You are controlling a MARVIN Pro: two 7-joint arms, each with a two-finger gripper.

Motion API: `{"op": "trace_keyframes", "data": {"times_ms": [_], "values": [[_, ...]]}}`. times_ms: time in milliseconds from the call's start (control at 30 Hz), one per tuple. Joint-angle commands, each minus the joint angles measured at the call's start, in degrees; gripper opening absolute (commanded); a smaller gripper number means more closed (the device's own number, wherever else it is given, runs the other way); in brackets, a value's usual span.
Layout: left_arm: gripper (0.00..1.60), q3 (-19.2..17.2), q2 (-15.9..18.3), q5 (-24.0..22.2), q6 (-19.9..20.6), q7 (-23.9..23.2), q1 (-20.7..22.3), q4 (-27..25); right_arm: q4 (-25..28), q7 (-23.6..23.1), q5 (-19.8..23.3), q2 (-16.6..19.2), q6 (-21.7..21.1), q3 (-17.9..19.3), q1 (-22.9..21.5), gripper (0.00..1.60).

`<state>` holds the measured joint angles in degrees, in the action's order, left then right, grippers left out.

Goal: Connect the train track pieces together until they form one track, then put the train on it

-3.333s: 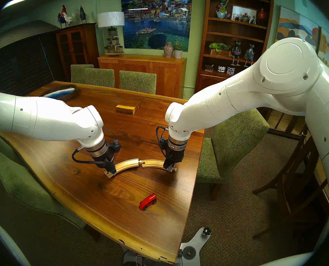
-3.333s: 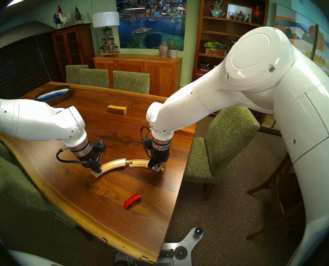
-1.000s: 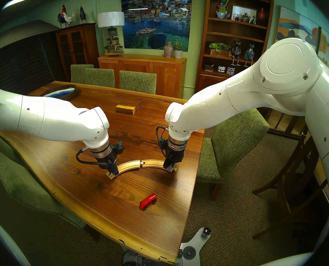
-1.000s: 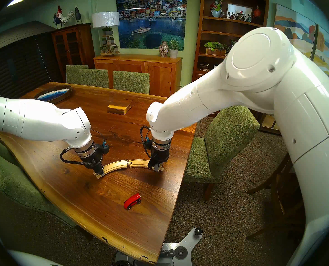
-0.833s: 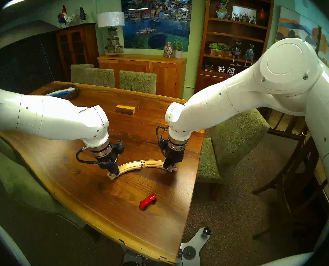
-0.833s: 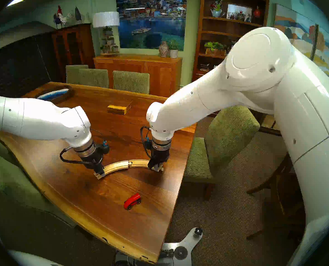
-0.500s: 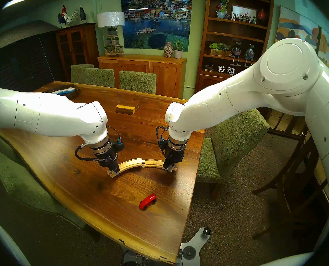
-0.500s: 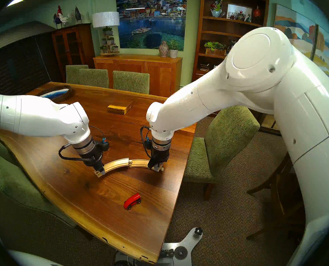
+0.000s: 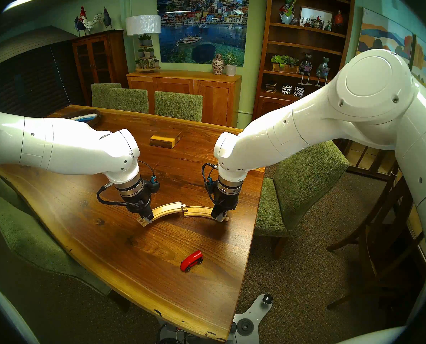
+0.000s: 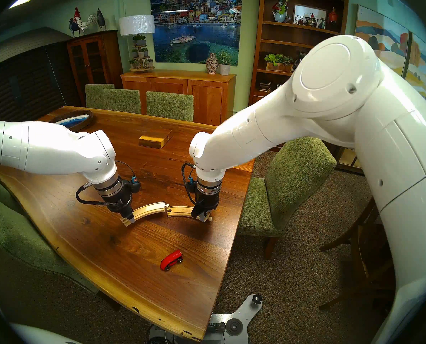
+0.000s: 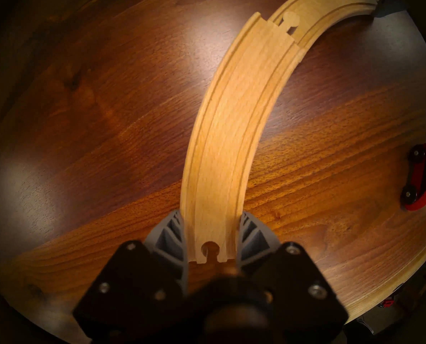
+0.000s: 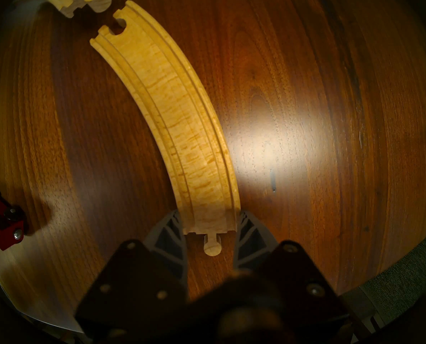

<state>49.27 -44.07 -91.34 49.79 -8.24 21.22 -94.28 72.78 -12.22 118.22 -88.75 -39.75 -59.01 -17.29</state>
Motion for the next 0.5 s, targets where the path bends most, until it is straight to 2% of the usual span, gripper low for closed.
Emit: {"op": "trace_keyframes", "data": {"times_ms": [0,467], "values": [[0.0,-1.2,-0.9,-0.1,-0.5,0.3,0.6,0.7,-0.1,0.3,0.0,-0.1,0.2,0.0,0.2,0.0],[0.0,-1.2,-1.9,-0.7,-0.5,1.1,-0.3,0.7,-0.1,0.3,0.0,-0.1,0.2,0.1,0.2,0.0]]}}
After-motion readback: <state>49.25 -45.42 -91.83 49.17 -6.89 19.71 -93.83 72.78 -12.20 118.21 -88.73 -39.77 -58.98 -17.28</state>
